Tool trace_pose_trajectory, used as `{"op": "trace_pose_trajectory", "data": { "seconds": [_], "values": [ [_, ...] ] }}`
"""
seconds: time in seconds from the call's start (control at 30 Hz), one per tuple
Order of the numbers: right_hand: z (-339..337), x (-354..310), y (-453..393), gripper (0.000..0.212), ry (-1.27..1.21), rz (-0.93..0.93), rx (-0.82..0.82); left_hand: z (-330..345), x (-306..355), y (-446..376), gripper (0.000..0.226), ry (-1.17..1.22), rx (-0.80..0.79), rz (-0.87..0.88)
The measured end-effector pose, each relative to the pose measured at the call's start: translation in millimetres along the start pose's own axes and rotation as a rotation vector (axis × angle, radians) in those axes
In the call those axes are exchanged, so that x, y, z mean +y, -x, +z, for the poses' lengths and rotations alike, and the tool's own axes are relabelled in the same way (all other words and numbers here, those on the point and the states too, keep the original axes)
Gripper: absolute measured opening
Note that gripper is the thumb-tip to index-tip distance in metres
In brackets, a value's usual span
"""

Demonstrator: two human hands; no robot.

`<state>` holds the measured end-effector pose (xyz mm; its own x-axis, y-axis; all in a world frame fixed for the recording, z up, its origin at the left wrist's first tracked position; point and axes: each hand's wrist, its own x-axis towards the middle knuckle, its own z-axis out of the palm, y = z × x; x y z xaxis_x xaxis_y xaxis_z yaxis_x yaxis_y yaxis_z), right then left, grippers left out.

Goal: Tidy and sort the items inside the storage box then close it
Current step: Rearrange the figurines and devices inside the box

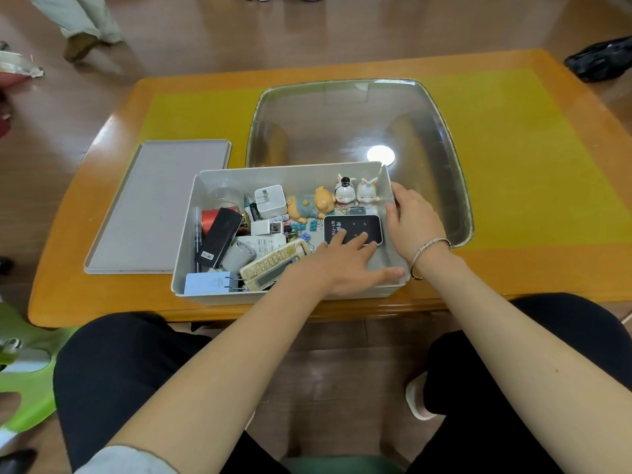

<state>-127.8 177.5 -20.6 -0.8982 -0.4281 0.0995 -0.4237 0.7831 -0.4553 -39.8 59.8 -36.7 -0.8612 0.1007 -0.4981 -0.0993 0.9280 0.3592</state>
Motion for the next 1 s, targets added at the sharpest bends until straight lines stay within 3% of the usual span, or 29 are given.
{"op": "trace_pose_trajectory", "data": {
  "seconds": [0.33, 0.8, 1.0],
  "values": [
    [0.4, -1.3, -1.4, 0.031, 0.032, 0.021, -0.012, 1.9, 5.6, -0.9, 0.110, 0.013, 0.013, -0.039],
    [0.6, -2.4, -0.1, 0.031, 0.031, 0.043, -0.015, -1.0, 4.7, 0.5, 0.089, -0.010, 0.018, -0.032],
    [0.7, -2.0, 0.1, 0.033, 0.053, 0.045, -0.010, -2.0, -2.7, 5.0, 0.076, -0.027, 0.127, 0.004]
  ]
}}
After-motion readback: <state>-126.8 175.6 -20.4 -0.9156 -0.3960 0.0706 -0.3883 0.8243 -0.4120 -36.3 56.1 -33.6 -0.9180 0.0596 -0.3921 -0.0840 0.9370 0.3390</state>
